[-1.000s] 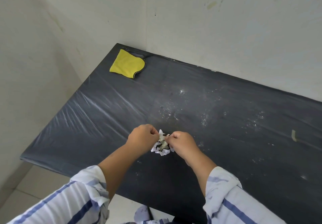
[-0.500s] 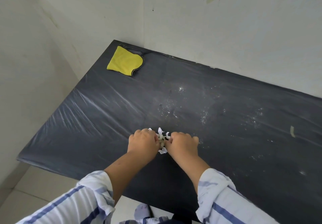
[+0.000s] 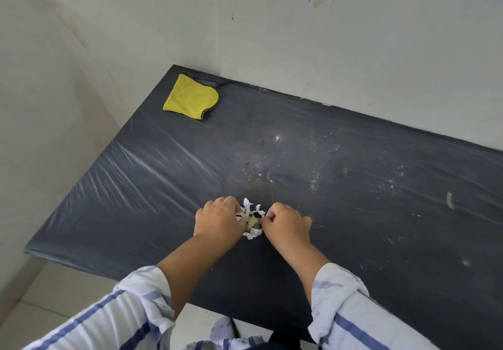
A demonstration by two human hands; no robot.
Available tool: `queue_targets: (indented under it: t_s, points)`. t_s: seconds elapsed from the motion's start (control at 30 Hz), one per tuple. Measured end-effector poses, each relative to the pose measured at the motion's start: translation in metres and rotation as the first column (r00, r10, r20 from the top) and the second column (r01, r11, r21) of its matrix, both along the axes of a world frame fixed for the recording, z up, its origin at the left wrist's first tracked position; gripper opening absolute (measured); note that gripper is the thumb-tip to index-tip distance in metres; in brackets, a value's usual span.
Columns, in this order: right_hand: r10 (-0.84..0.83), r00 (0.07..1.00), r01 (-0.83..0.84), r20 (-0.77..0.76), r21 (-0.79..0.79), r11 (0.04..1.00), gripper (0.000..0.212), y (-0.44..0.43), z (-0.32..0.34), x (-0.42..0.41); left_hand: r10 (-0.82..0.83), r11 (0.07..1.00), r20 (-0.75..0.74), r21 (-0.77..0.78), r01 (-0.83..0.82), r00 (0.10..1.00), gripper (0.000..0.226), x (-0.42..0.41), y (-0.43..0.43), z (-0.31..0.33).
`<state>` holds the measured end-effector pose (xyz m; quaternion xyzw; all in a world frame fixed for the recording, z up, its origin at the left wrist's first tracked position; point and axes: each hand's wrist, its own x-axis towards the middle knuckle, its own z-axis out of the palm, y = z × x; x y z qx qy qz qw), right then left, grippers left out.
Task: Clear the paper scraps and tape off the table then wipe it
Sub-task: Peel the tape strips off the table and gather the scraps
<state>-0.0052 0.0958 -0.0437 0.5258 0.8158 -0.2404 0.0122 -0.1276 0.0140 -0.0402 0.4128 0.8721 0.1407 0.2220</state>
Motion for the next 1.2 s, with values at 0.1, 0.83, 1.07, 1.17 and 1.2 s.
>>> queue_targets:
  t_s: [0.1,0.83,1.07,1.17,1.2]
  points:
    - [-0.014,1.000,0.014,-0.008,-0.005,1.000,0.010,-0.001,0.001,0.001,0.016,1.000,0.029,-0.005,-0.016,0.999,0.024,-0.002,-0.001,0.003]
    - [-0.159,0.986,0.167,-0.053,0.194,0.967,0.037,0.037,-0.022,0.151,-0.588,0.808,-0.075,-0.017,0.589,0.805,0.055,0.146,0.069,-0.014]
    - [-0.181,0.982,0.187,-0.049,0.269,0.945,0.033,0.080,-0.029,0.230,-0.590,0.807,-0.086,-0.039,0.589,0.803,0.058,0.218,0.123,-0.021]
    - [-0.202,0.978,0.209,-0.051,0.299,0.931,0.032,0.102,-0.032,0.264,-0.599,0.801,-0.087,-0.040,0.598,0.796,0.058,0.250,0.152,-0.022]
    - [-0.208,0.977,0.215,-0.053,0.300,0.930,0.031,0.110,-0.032,0.274,-0.599,0.800,-0.086,-0.040,0.598,0.796,0.058,0.260,0.162,-0.022]
